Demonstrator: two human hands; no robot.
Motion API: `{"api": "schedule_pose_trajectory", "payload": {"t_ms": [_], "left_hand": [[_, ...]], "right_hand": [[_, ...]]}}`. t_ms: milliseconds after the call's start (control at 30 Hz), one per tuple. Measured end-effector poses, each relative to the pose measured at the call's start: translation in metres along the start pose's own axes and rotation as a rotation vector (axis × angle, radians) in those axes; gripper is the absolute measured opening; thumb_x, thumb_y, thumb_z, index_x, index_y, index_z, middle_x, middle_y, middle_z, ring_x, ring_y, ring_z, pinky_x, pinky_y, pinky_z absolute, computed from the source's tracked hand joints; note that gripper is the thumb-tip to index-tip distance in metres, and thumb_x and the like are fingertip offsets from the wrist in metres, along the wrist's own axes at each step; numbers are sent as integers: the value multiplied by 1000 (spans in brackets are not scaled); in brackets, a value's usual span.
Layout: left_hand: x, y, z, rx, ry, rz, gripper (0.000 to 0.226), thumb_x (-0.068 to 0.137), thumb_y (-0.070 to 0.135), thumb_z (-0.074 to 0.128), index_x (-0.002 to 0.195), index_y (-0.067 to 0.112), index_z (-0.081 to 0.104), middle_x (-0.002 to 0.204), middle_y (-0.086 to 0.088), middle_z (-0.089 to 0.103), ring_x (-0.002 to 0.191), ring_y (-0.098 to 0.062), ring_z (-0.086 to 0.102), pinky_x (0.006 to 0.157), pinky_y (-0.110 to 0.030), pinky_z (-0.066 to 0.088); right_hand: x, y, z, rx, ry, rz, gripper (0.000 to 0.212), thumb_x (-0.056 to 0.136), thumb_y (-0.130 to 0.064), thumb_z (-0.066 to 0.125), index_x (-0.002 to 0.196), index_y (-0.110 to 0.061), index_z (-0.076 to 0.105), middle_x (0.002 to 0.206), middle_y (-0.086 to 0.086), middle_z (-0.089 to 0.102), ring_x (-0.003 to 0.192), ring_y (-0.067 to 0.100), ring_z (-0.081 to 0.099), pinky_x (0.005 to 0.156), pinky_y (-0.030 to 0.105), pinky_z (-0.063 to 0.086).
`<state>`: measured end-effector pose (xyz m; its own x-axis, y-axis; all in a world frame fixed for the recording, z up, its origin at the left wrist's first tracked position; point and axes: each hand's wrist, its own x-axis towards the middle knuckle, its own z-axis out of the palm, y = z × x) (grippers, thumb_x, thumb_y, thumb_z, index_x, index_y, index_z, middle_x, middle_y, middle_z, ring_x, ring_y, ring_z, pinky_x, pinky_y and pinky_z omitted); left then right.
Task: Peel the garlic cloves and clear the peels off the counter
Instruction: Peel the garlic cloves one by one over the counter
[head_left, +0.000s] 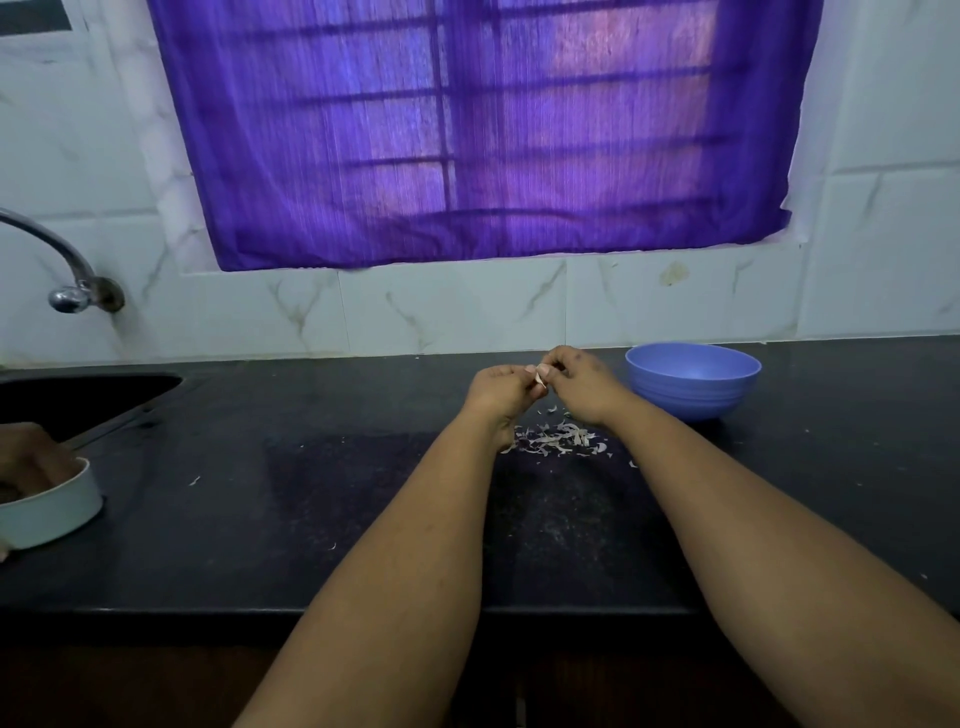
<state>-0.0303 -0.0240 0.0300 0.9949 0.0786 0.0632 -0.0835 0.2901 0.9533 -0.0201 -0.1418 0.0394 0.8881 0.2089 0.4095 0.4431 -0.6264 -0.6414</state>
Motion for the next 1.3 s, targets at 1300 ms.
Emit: {"api": "schedule_pose_trajectory", "payload": {"t_ms": [1300], "left_hand": [[3,-1,-5,171,73,100,15,90,-3,60,82,10,61,77,-4,61,65,-9,54,61,-18,48]], "right_hand": [[-1,9,-17,-31,76,161,21,77,-2,75,66,-18,67,67,4,70,63,13,69,64,25,57]]}}
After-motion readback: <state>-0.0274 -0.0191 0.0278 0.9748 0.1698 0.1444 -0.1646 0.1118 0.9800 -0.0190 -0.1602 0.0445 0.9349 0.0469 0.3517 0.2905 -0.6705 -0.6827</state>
